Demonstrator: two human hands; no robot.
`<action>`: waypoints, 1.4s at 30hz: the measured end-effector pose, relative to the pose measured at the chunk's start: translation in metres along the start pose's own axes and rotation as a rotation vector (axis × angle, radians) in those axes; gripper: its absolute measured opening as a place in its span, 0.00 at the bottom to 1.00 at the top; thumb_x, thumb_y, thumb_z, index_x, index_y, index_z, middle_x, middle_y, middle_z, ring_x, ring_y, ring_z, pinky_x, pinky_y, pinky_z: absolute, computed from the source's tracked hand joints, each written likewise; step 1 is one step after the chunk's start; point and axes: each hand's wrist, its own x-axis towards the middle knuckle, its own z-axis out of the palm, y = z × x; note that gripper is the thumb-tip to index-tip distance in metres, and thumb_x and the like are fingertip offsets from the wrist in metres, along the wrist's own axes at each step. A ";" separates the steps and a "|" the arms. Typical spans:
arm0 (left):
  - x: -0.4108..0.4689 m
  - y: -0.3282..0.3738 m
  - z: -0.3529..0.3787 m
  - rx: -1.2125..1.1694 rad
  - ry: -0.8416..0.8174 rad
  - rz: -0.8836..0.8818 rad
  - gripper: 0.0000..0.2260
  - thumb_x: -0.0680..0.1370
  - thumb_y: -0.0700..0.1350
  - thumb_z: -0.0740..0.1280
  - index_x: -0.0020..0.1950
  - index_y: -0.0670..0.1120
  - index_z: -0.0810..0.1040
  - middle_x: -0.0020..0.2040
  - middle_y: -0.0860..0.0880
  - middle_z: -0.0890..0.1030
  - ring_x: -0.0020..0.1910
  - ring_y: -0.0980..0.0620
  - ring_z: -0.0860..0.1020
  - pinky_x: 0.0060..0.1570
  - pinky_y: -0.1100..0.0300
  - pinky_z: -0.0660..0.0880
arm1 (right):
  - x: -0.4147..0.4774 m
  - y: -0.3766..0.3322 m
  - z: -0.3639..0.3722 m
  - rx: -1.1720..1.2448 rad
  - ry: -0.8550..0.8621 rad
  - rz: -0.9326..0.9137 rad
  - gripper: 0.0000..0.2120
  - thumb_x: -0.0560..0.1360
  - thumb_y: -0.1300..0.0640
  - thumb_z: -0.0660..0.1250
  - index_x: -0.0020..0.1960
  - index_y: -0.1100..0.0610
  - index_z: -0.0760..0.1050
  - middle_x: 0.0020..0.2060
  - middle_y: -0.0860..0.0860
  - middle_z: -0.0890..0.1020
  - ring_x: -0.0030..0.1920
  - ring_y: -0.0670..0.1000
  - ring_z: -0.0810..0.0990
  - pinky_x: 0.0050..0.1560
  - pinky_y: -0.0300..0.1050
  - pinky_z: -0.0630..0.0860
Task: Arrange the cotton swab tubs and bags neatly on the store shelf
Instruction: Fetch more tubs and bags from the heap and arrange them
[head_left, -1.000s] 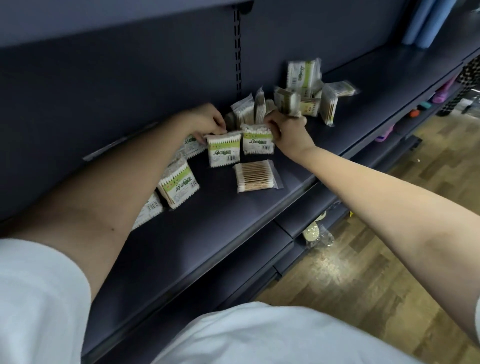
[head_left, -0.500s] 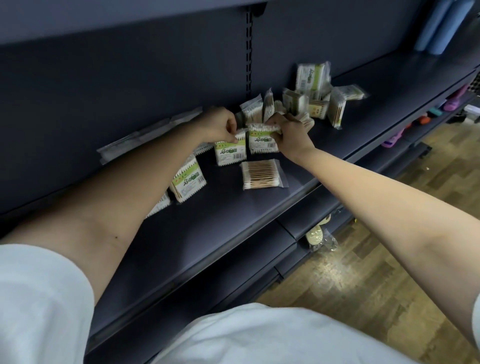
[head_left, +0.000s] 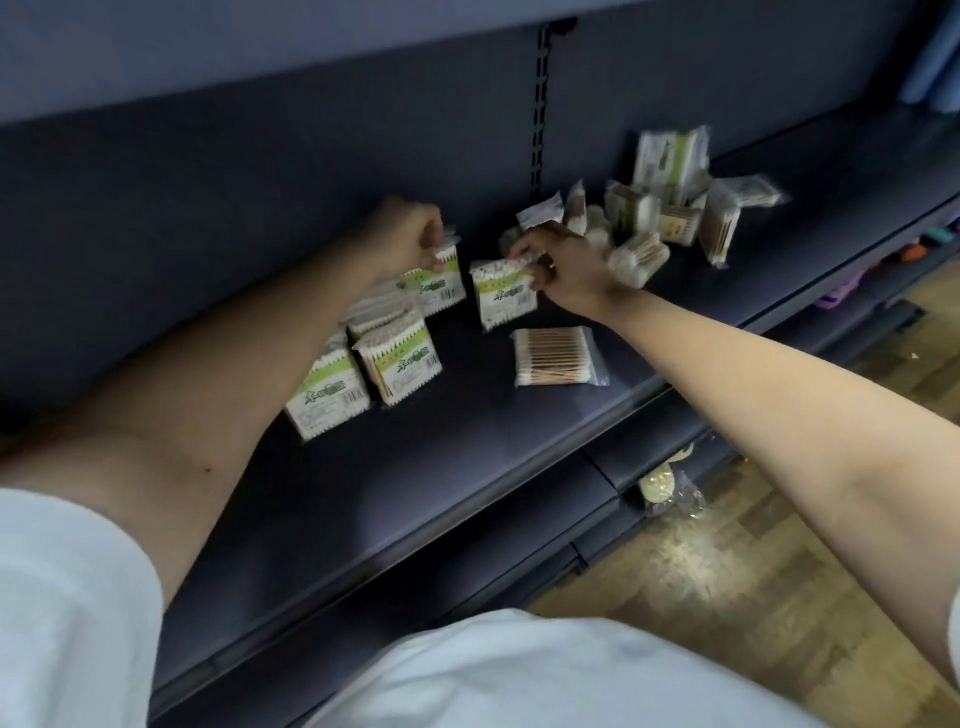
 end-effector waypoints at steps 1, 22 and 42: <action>-0.001 -0.002 0.001 0.017 0.008 0.006 0.13 0.68 0.41 0.76 0.48 0.40 0.79 0.48 0.42 0.78 0.50 0.44 0.77 0.45 0.60 0.68 | 0.002 -0.003 0.004 0.011 -0.011 -0.046 0.13 0.73 0.70 0.61 0.55 0.61 0.77 0.53 0.56 0.76 0.50 0.45 0.70 0.51 0.39 0.70; -0.005 -0.027 -0.009 -0.173 -0.114 -0.063 0.11 0.74 0.39 0.71 0.56 0.41 0.81 0.55 0.44 0.82 0.54 0.51 0.78 0.52 0.64 0.69 | 0.018 -0.039 0.063 0.163 -0.051 0.046 0.24 0.71 0.60 0.71 0.66 0.53 0.71 0.59 0.57 0.70 0.55 0.53 0.75 0.55 0.27 0.61; -0.017 -0.020 0.015 -0.302 -0.028 -0.160 0.16 0.70 0.43 0.74 0.57 0.45 0.78 0.56 0.48 0.79 0.55 0.51 0.76 0.49 0.62 0.70 | 0.007 -0.048 0.079 0.017 -0.022 0.101 0.27 0.76 0.61 0.61 0.73 0.48 0.61 0.66 0.57 0.66 0.61 0.61 0.73 0.59 0.53 0.75</action>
